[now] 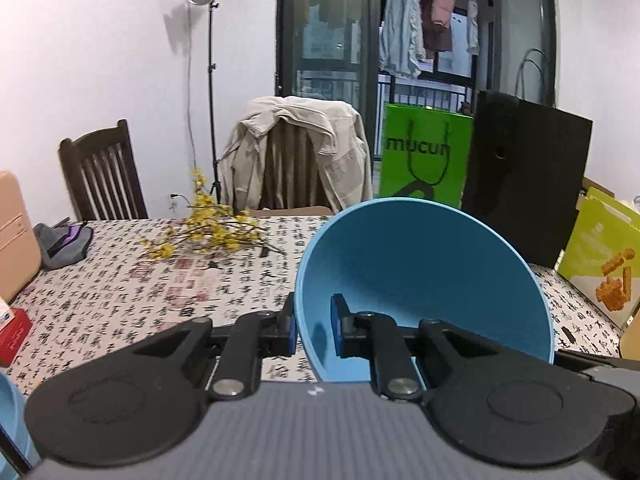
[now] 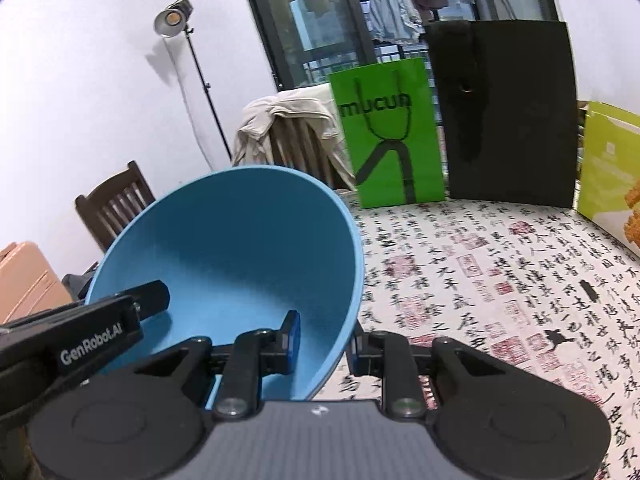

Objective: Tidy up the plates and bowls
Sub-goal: 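Carry the blue bowl with both tools toward the stacked bowls by the vase, then lower the held blue bowl into the stacked blue bowls, then open both tools to release the blue bowl onto the stack, then pull both open tools back from the three stacked blue bowls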

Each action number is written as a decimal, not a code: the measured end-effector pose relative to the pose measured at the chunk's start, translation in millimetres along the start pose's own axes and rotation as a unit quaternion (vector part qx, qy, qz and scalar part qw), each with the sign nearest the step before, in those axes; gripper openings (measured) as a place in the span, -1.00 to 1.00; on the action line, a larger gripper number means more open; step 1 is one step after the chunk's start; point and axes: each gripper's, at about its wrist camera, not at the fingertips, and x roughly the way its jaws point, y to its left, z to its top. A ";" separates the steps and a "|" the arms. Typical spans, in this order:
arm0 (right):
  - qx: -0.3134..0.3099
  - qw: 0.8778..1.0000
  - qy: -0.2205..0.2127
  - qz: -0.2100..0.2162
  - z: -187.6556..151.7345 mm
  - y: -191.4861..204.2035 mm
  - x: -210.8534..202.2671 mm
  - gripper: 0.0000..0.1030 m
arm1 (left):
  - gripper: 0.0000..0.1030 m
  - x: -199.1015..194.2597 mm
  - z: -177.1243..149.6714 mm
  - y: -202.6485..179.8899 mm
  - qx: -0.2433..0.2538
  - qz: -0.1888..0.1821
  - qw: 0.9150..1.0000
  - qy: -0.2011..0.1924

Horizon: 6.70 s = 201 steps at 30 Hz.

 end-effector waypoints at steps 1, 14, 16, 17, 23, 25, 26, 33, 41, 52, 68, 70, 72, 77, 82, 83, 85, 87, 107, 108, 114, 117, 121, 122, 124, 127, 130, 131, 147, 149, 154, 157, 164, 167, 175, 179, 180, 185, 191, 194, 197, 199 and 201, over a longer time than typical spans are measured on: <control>-0.003 1.000 -0.001 0.002 -1.0 5.7 -0.8 -0.56 | -0.68 -2.4 -0.1 5.1 -0.003 0.002 1.000 -0.001; -0.032 0.999 -0.005 0.024 -9.1 58.1 -10.0 -0.56 | -0.69 -30.8 -2.7 54.3 -0.029 0.024 0.999 -0.017; -0.036 0.999 -0.007 0.027 -10.6 64.5 -12.4 -0.56 | -0.69 -36.0 -3.4 60.0 -0.032 0.027 0.999 -0.020; -0.038 0.999 -0.007 0.028 -11.3 68.2 -13.6 -0.56 | -0.69 -38.1 -3.7 63.6 -0.034 0.029 0.999 -0.022; -0.047 0.998 -0.010 0.037 -15.9 87.2 -19.7 -0.56 | -0.69 -50.0 -6.1 80.9 -0.043 0.036 0.998 -0.029; -0.051 0.998 -0.010 0.039 -17.5 93.5 -20.8 -0.56 | -0.69 -53.9 -7.1 87.2 -0.046 0.037 0.998 -0.031; -0.053 0.998 -0.010 0.040 -18.0 96.3 -20.8 -0.56 | -0.69 -55.7 -7.7 90.7 -0.048 0.039 0.998 -0.031; -0.067 0.996 -0.010 0.051 -21.7 119.4 -20.9 -0.56 | -0.69 -65.2 -9.9 114.3 -0.061 0.051 0.996 -0.037; -0.081 0.994 -0.009 0.065 -25.2 144.5 -19.5 -0.55 | -0.69 -75.2 -12.9 139.5 -0.076 0.064 0.994 -0.044; -0.104 0.991 -0.012 0.082 -31.2 181.1 -20.5 -0.55 | -0.69 -86.4 -16.2 170.6 -0.098 0.079 0.991 -0.055; -0.128 0.985 -0.011 0.112 -46.7 224.8 -24.4 -0.56 | -0.69 -105.8 -27.2 211.9 -0.124 0.102 0.984 -0.073; -0.132 0.984 -0.011 0.116 -48.4 230.8 -24.9 -0.56 | -0.69 -108.7 -28.8 216.5 -0.127 0.105 0.983 -0.075; -0.135 0.983 -0.011 0.121 -49.3 236.2 -25.2 -0.56 | -0.69 -111.7 -30.3 221.9 -0.131 0.107 0.983 -0.077; -0.142 0.981 -0.008 0.132 -53.2 250.6 -24.8 -0.56 | -0.69 -118.1 -33.5 233.0 -0.136 0.118 0.980 -0.082; -0.149 0.979 -0.007 0.141 -57.8 264.5 -24.2 -0.56 | -0.69 -123.0 -38.2 244.0 -0.145 0.125 0.978 -0.085; -0.151 0.978 -0.007 0.143 -58.8 266.3 -24.0 -0.56 | -0.69 -123.8 -39.2 246.5 -0.148 0.126 0.977 -0.086; -0.154 0.977 -0.006 0.145 -60.9 271.3 -23.5 -0.56 | -0.69 -125.2 -42.0 251.9 -0.152 0.128 0.976 -0.087; -0.157 0.977 -0.005 0.147 -63.4 275.8 -22.6 -0.56 | -0.69 -126.6 -44.3 255.9 -0.156 0.130 0.975 -0.088; -0.186 0.967 0.025 0.174 -88.6 314.6 -8.4 -0.56 | -0.69 -132.6 -70.8 295.6 -0.193 0.159 0.965 -0.082; -0.188 0.966 0.026 0.175 -90.2 315.6 -7.9 -0.56 | -0.69 -132.8 -72.0 297.7 -0.195 0.160 0.964 -0.081; -0.196 0.964 0.035 0.178 -98.8 324.4 -3.6 -0.56 | -0.69 -132.0 -82.8 303.9 -0.195 0.174 0.962 -0.078; -0.200 0.962 0.041 0.180 -102.8 327.7 -1.3 -0.56 | -0.69 -132.2 -86.9 308.5 -0.201 0.174 0.961 -0.076; -0.207 0.960 0.045 0.183 -108.5 333.3 0.6 -0.56 | -0.69 -133.9 -92.4 312.6 -0.205 0.179 0.959 -0.076; -0.208 0.960 0.046 0.184 -110.0 334.4 0.9 -0.56 | -0.69 -134.0 -93.8 313.2 -0.205 0.182 0.959 -0.076; -0.213 0.958 0.046 0.185 -113.2 336.6 1.4 -0.56 | -0.69 -134.0 -96.5 314.2 -0.205 0.186 0.958 -0.075; -0.222 0.957 0.046 0.182 -119.0 340.9 2.9 -0.56 | -0.69 -132.9 -102.6 317.6 -0.211 0.190 0.956 -0.071; -0.232 0.955 0.049 0.179 -125.5 345.0 5.8 -0.56 | -0.69 -129.2 -108.1 323.1 -0.219 0.190 0.955 -0.064; -0.235 0.954 0.050 0.178 -127.5 346.4 7.1 -0.56 | -0.69 -128.2 -110.2 324.4 -0.221 0.191 0.954 -0.062; -0.259 0.950 0.050 0.169 -147.0 357.9 19.0 -0.56 | -0.69 -119.3 -132.7 342.6 -0.251 0.189 0.948 -0.041; -0.264 0.950 0.042 0.163 -148.5 359.1 18.8 -0.56 | -0.69 -118.3 -134.7 343.9 -0.253 0.192 0.948 -0.039; -0.272 0.949 0.033 0.154 -150.1 359.4 20.0 -0.56 | -0.71 -115.1 -137.2 345.8 -0.252 0.189 0.948 -0.037; -0.281 0.948 0.017 0.146 -151.0 358.8 18.4 -0.56 | -0.71 -110.8 -137.6 346.3 -0.250 0.186 0.950 -0.033; -0.303 0.945 -0.007 0.125 -154.1 359.4 22.4 -0.70 | -0.71 -101.5 -137.0 344.5 -0.232 0.189 0.954 -0.030; -0.316 0.941 -0.016 0.115 -158.7 362.0 22.8 -0.70 | -0.71 -98.9 -137.7 344.6 -0.228 0.191 0.954 -0.027; -0.316 0.942 -0.013 0.116 -159.9 361.5 24.5 -0.57 | -0.69 -104.8 -139.8 351.2 -0.233 0.171 0.957 -0.035; -0.284 0.947 -0.006 0.149 -151.7 347.9 24.0 -0.45 | -0.44 -112.5 -139.8 354.7 -0.232 0.156 0.959 -0.053; -0.276 0.949 -0.008 0.153 -149.6 343.7 22.6 -0.29 | -0.29 -114.8 -139.4 355.4 -0.233 0.154 0.959 -0.057; -0.254 0.950 -0.040 0.178 -144.5 322.1 4.5 0.28 | -0.08 -131.9 -136.3 354.9 -0.227 0.147 0.960 -0.076; -0.232 0.949 -0.075 0.202 -143.4 291.3 -23.7 0.86 | 0.92 -165.0 -134.9 336.7 -0.186 0.163 0.960 -0.129; -0.229 0.948 -0.093 0.202 -145.5 277.1 -36.5 1.00 | 1.00 -180.4 -138.7 327.1 -0.178 0.170 0.957 -0.153; -0.217 0.951 -0.100 0.198 -146.4 262.9 -46.3 1.00 | 1.00 -192.4 -143.2 318.8 -0.178 0.161 0.957 -0.160; -0.209 0.952 -0.099 0.199 -146.5 255.0 -52.0 1.00 | 1.00 -197.5 -145.1 313.1 -0.172 0.159 0.959 -0.162; -0.207 0.953 -0.101 0.196 -147.9 249.4 -56.5 1.00 | 1.00 -202.3 -147.1 305.8 -0.162 0.162 0.959 -0.165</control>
